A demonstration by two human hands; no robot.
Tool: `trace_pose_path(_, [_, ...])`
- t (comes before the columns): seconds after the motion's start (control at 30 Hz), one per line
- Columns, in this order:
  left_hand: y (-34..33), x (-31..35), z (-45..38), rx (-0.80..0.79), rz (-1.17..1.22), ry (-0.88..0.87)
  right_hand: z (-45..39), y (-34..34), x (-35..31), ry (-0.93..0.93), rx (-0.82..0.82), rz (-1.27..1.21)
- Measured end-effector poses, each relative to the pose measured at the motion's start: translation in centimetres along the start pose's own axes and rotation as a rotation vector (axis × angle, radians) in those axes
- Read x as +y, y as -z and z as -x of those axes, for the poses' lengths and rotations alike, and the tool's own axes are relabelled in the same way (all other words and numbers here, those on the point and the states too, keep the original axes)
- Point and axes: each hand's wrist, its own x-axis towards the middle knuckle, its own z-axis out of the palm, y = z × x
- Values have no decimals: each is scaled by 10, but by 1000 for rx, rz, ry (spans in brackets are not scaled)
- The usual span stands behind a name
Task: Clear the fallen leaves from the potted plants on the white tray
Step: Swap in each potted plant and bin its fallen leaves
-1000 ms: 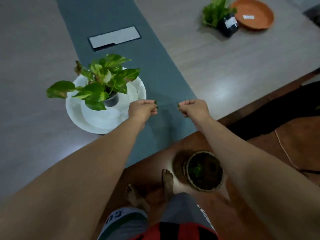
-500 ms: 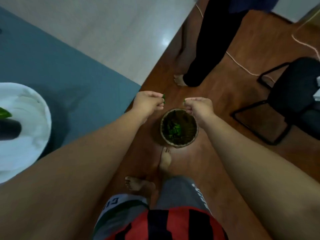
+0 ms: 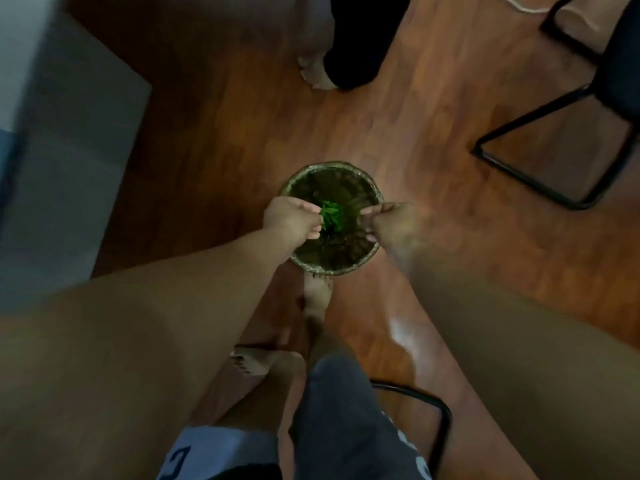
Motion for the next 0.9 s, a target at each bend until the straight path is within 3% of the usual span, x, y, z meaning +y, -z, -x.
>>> trace_pose_path(0.37, [-32,-29,-82,19,-99,38,-92,-34,56,-89,39,26])
trace_pose_path(0.7, [-5,18,-15,44,-7,-13,-11,-8,-6,41,37,34])
trace_pose_path(0.9, [65,72,87,43,80,-161,98,2,-87,336,63,304])
